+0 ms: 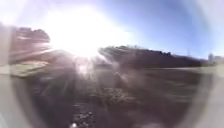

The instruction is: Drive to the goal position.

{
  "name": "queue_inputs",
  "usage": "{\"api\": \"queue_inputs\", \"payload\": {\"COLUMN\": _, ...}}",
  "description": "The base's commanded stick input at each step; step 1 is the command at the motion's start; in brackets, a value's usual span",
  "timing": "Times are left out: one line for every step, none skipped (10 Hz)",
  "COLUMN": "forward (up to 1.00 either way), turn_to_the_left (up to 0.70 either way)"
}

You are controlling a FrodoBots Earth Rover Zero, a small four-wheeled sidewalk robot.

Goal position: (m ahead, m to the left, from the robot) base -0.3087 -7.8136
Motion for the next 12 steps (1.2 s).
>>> {"api": "queue_inputs", "payload": {"forward": 0.00, "turn_to_the_left": 0.00}}
{"api": "queue_inputs", "payload": {"forward": 0.00, "turn_to_the_left": -0.09}}
{"api": "queue_inputs", "payload": {"forward": 0.00, "turn_to_the_left": -0.41}}
{"api": "queue_inputs", "payload": {"forward": 0.00, "turn_to_the_left": -0.70}}
{"api": "queue_inputs", "payload": {"forward": 0.00, "turn_to_the_left": -0.70}}
{"api": "queue_inputs", "payload": {"forward": 0.00, "turn_to_the_left": -0.70}}
{"api": "queue_inputs", "payload": {"forward": 0.00, "turn_to_the_left": -0.70}}
{"api": "queue_inputs", "payload": {"forward": 0.00, "turn_to_the_left": -0.70}}
{"api": "queue_inputs", "payload": {"forward": 0.00, "turn_to_the_left": -0.70}}
{"api": "queue_inputs", "payload": {"forward": 0.00, "turn_to_the_left": -0.70}}
{"api": "queue_inputs", "payload": {"forward": 0.00, "turn_to_the_left": -0.70}}
{"api": "queue_inputs", "payload": {"forward": 0.00, "turn_to_the_left": -0.70}}
